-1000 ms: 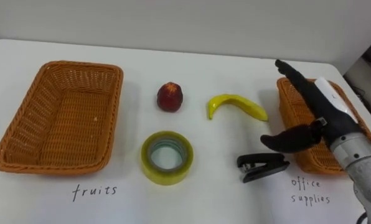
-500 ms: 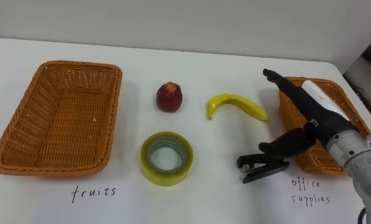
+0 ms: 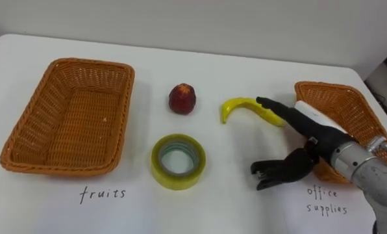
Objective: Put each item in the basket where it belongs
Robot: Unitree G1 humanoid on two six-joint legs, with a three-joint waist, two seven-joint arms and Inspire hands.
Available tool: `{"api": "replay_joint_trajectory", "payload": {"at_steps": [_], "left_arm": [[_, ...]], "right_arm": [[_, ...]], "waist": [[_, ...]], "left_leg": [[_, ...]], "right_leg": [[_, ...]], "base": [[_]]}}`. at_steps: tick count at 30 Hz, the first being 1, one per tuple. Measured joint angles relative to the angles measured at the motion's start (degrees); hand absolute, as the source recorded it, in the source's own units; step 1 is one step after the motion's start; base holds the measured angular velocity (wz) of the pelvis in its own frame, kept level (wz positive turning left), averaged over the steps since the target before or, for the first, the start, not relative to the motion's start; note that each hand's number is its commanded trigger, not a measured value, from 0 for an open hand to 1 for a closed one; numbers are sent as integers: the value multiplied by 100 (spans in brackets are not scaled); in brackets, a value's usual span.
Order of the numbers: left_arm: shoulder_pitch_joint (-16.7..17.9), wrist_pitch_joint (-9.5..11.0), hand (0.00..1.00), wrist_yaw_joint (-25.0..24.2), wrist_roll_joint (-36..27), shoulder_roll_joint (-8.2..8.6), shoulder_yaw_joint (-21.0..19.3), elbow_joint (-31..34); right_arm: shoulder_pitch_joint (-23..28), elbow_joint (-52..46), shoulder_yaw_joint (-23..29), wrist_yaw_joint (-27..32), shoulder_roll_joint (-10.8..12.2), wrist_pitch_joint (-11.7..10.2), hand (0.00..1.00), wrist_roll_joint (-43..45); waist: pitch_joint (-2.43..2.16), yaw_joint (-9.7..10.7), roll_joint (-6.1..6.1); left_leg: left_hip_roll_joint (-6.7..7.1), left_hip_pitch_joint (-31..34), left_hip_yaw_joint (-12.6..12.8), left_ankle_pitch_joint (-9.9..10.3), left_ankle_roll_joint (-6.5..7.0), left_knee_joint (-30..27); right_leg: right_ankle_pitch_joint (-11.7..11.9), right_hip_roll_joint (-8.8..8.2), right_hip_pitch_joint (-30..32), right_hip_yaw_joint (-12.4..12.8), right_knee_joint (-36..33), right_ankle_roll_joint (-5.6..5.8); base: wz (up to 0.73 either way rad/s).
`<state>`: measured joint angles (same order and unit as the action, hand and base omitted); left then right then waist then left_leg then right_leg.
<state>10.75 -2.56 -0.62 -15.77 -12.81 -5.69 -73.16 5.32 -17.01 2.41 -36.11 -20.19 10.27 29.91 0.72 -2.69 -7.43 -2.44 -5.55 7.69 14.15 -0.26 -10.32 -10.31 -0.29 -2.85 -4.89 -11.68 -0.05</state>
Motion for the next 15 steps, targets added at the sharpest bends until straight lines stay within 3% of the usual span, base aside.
{"api": "replay_joint_trajectory", "payload": {"at_steps": [15], "left_arm": [[-17,11,0,0,-35,-17,29,8]], "right_arm": [[-1,1,-128,-296,-7,43,0,39]], "waist": [[-12,-83,-18]], "left_leg": [[7,-1,-25,-4,4,-32]], "right_leg": [[1,-7,-7,-4,16,1]], "base": [[0]]}}
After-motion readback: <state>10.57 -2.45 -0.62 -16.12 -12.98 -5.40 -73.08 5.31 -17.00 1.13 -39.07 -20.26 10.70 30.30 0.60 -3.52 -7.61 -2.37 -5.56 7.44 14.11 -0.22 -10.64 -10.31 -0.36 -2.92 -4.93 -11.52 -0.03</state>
